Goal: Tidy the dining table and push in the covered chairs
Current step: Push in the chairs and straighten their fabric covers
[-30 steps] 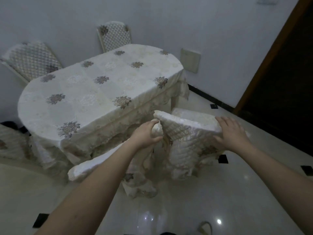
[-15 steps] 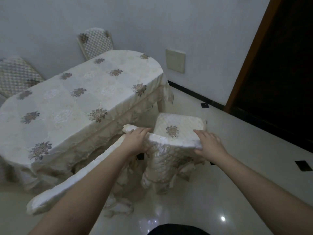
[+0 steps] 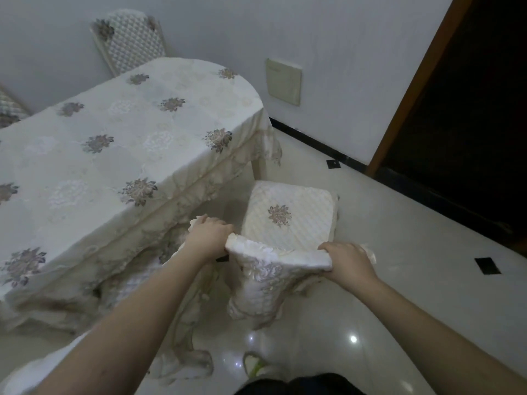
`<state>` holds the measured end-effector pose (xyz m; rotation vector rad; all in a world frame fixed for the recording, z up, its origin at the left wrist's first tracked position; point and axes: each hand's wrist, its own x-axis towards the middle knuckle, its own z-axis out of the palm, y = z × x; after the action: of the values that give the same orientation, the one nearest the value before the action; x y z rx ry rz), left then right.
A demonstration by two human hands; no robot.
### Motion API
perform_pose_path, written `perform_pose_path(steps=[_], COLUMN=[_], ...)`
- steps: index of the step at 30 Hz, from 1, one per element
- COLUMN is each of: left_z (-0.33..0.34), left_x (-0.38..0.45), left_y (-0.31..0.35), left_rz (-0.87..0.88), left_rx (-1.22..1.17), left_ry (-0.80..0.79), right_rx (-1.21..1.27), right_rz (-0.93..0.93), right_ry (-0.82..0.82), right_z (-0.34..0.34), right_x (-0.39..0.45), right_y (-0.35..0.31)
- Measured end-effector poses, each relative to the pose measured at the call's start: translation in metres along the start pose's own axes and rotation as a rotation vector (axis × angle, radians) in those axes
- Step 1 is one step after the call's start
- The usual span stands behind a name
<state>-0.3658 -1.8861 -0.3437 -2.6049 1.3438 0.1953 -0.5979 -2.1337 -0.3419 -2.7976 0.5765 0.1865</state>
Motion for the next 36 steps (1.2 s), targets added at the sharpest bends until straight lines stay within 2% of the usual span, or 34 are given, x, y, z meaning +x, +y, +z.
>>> perform_pose_path(steps=[7, 12, 21, 26, 32, 36], left_z=[0.011, 0.001, -0.021, -0.027, -0.011, -0.001], left_x=[0.013, 0.022, 0.049, 0.052, 0.043, 0.04], left_y=[-0.019, -0.018, -0.01, 0.018, 0.06, 0.092], left_rz=[0.241, 0.265, 0.129, 0.072, -0.044, -0.098], left_rx=[-0.021, -0.002, 0.01, 0.013, -0.085, -0.162], left_ry=[0.04, 0.024, -0.038, -0.054, -0.035, 0.037], right_rx=[-0.031, -0.074, -0.018, -0.011, 0.008, -0.029], right_rz=[0.025, 0.069, 0.045, -0.104, -0.295, -0.36], right_ry=[-0.069, -0.088, -0.125, -0.159, -0.125, -0.135], right_z=[0.001, -0.005, -0.035, -0.047, -0.044, -0.04], right_x=[0.006, 0.013, 0.047, 0.057, 0.064, 0.063], right_y=[-0.002, -0.003, 0.019, 0.052, 0.1, 0.126])
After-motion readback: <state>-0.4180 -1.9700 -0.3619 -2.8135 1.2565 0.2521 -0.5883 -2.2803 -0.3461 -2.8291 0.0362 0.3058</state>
